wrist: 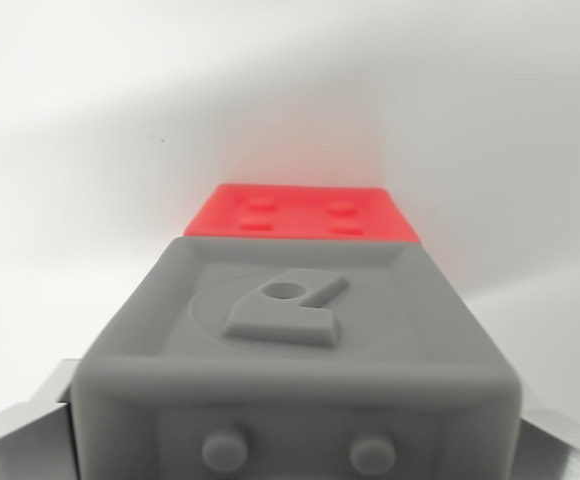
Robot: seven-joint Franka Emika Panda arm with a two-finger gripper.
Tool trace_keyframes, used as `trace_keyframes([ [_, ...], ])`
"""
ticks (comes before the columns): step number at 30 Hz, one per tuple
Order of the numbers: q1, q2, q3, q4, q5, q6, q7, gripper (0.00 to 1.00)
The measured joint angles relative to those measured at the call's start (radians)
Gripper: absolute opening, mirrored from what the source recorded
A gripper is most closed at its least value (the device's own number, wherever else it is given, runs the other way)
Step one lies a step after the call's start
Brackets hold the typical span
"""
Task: Destack cube
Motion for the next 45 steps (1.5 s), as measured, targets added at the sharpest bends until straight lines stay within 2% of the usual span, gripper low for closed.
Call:
trace_keyframes([
  [25, 0.0, -0.002, 0.0, 0.0, 0.0, -0.001, 0.0, 0.0],
  [45, 0.0, -0.071, 0.0, -0.008, 0.0, -0.058, 0.0, 0.0],
])
